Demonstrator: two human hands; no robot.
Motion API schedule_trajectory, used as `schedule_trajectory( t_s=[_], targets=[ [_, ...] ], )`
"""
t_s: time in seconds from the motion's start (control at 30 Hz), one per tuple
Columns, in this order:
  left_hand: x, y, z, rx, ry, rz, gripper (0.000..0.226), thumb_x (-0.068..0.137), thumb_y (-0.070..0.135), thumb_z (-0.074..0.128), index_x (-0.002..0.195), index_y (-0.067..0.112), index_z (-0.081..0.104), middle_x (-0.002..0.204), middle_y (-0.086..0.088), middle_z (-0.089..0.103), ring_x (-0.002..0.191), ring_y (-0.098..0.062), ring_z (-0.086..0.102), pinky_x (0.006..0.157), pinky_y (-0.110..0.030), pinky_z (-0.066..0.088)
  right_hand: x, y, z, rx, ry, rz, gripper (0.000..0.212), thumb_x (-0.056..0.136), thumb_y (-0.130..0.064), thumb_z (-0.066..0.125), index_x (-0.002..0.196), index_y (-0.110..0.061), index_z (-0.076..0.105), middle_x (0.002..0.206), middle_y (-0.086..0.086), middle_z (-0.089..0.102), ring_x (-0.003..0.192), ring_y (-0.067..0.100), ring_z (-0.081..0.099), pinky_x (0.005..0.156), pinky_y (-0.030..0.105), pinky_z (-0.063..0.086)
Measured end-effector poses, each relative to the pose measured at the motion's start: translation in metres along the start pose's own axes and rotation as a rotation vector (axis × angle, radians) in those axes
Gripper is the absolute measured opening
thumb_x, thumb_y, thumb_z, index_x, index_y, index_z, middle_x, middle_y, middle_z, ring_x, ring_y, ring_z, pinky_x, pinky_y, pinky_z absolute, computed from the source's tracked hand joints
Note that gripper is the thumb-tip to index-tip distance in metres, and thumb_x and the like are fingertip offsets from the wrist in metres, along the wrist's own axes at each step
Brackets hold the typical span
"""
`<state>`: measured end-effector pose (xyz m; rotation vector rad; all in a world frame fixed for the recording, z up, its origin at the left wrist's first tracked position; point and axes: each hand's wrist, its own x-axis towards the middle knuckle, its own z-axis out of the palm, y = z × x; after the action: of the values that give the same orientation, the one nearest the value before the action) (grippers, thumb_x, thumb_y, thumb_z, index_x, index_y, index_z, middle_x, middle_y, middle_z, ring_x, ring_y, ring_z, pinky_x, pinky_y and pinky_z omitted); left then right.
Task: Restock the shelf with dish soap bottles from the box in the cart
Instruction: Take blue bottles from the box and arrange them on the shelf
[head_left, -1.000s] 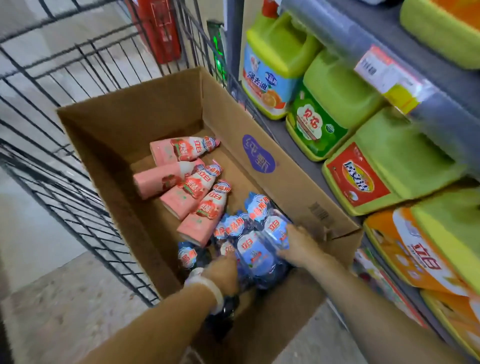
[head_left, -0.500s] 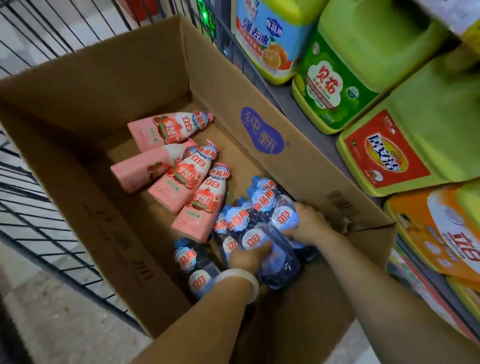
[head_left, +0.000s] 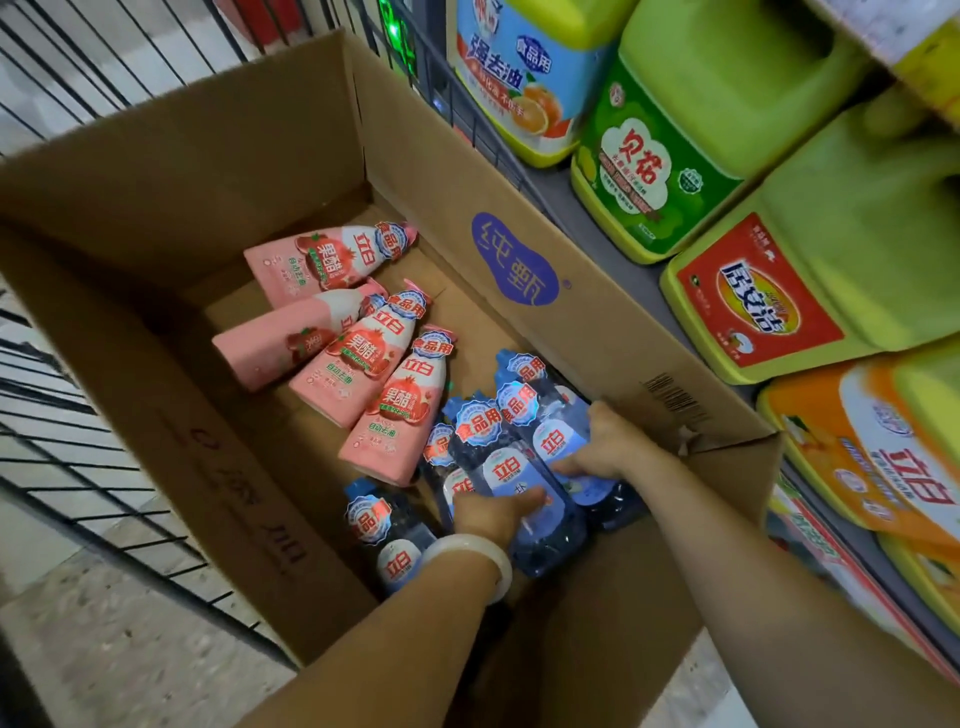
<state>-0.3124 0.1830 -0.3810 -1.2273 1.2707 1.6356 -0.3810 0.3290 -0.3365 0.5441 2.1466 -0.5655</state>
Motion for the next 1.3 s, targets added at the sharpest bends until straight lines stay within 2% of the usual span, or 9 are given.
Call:
schedule_trajectory(
  t_s=[0.07,0.13,0.23,0.4,0.53,0.7,0.87,1.0,1.3],
  targets=[
    [-0.012,0.01,-0.001,0.027,0.01,0.007,0.084,0.034,0.023,0.095,0.106,0.001,0.059,0.104,-0.016,0.069,0.093,-0.034,0.067,0.083,-0.049,0.054,-0.007,0.002,0.006,0.115,-0.002,0.003,0.09,0.068,-0.029,0.083,0.14,-0.007,0.034,0.144,0.009,0.043,0.128,0.025,0.046,0.104,0.036,0.04],
    [-0.019,0.019,-0.006,0.033,0.01,0.009,0.054,0.058,0.01,0.089,0.103,-0.003,0.062,0.101,-0.018,0.068,0.091,-0.033,0.066,0.082,-0.047,0.054,-0.013,0.003,0.012,0.238,0.009,0.004,0.084,0.067,-0.025,0.084,0.137,-0.008,0.039,0.14,0.01,0.048,0.122,0.025,0.052,0.101,0.037,0.044],
    [-0.023,0.032,-0.019,0.134,-0.054,0.042,0.074,0.045,0.021,0.092,0.109,-0.004,0.064,0.106,-0.021,0.069,0.092,-0.034,0.068,0.084,-0.05,0.055,-0.028,0.004,0.012,0.468,0.017,0.007,0.068,0.068,-0.013,0.084,0.126,-0.008,0.048,0.119,0.007,0.06,0.101,0.021,0.059,0.087,0.034,0.05],
    [-0.062,0.071,-0.037,0.178,-0.256,0.179,0.072,0.05,0.009,0.087,0.115,-0.005,0.06,0.104,-0.023,0.069,0.09,-0.038,0.068,0.082,-0.055,0.054,-0.066,-0.001,-0.002,0.711,0.077,-0.062,0.048,0.07,-0.005,0.081,0.109,-0.012,0.054,0.108,0.006,0.064,0.093,0.021,0.062,0.081,0.034,0.052],
    [-0.1,0.099,-0.043,0.283,-0.409,0.331,0.038,0.073,-0.007,0.072,0.11,-0.003,0.062,0.101,-0.021,0.07,0.089,-0.034,0.069,0.084,-0.048,0.055,-0.104,-0.005,-0.023,0.855,0.115,-0.13,0.036,0.073,-0.007,0.079,0.098,-0.019,0.056,0.1,0.004,0.067,0.088,0.02,0.065,0.075,0.031,0.054],
    [-0.152,0.121,-0.035,0.328,-0.559,0.489,0.037,0.077,-0.017,0.063,0.108,0.004,0.06,0.096,-0.016,0.072,0.086,-0.031,0.068,0.084,-0.047,0.055,-0.152,-0.001,-0.05,0.964,0.214,-0.226,0.055,0.065,-0.008,0.084,0.113,-0.013,0.058,0.103,0.006,0.071,0.091,0.024,0.069,0.084,0.041,0.055],
    [-0.201,0.131,-0.018,0.449,-0.75,0.583,0.065,0.065,-0.009,0.075,0.125,0.002,0.052,0.112,-0.022,0.067,0.093,-0.032,0.068,0.081,-0.043,0.057,-0.209,0.013,-0.072,1.039,0.324,-0.317,0.048,0.068,-0.001,0.08,0.109,-0.015,0.057,0.104,0.009,0.071,0.092,0.026,0.069,0.088,0.044,0.054],
    [-0.261,0.123,0.006,0.55,-0.873,0.672,0.051,0.074,-0.012,0.064,0.121,0.006,0.054,0.105,-0.017,0.07,0.086,-0.026,0.071,0.072,-0.034,0.059,-0.271,0.042,-0.085,1.069,0.48,-0.378,0.06,0.066,-0.001,0.081,0.119,-0.006,0.055,0.108,0.014,0.07,0.096,0.03,0.068,0.091,0.049,0.052],
    [-0.386,0.027,0.052,0.743,-1.091,0.816,0.069,0.064,-0.003,0.073,0.129,0.0,0.049,0.113,-0.019,0.067,0.094,-0.03,0.069,0.077,-0.036,0.057,-0.434,0.15,-0.069,1.106,0.736,-0.498,0.048,0.071,0.0,0.076,0.113,-0.01,0.056,0.096,0.004,0.071,0.075,0.014,0.068,0.077,0.033,0.057]
  ],
)
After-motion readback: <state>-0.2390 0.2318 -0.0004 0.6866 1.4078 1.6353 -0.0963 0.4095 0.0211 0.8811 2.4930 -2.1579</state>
